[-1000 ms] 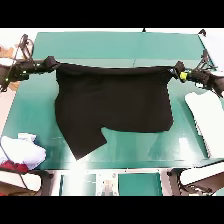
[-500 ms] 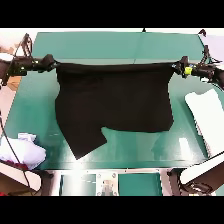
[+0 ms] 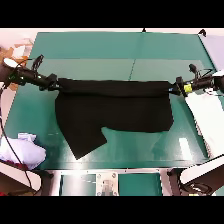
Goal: Fold the shirts.
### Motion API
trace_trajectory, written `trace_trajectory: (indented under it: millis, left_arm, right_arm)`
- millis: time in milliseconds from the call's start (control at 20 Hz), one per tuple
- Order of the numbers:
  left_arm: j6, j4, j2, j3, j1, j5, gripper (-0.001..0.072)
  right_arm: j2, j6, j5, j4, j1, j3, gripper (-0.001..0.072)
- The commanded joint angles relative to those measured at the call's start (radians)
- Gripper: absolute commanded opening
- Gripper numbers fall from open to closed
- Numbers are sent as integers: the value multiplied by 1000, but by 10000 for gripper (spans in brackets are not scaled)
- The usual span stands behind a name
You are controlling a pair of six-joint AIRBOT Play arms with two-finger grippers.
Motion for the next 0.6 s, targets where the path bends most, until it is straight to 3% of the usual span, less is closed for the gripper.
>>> trace_trajectory:
  millis: [0,250,300,350,400,450,550]
  left_arm:
    - [-13,24,-1,-27,1,-51,25]
    - [-31,37,-2,-27,1,-54,25]
    - [-32,35,-2,-27,1,-51,26]
    - [-35,34,-2,-27,1,-56,93]
    - [-46,34,0,-26,2,-71,344]
    - [-71,34,1,-26,7,-106,435]
    - [-84,40,2,-26,24,-217,433]
  right_arm:
    - [16,20,29,-75,0,-84,15]
    - [16,43,20,-114,0,-122,17]
    - [16,58,17,-114,0,-121,88]
    - [16,66,20,-114,-1,-115,294]
    - [17,67,42,-114,-2,-100,328]
    - [20,92,85,-117,-8,-75,328]
    - [58,106,155,-118,-30,-42,329]
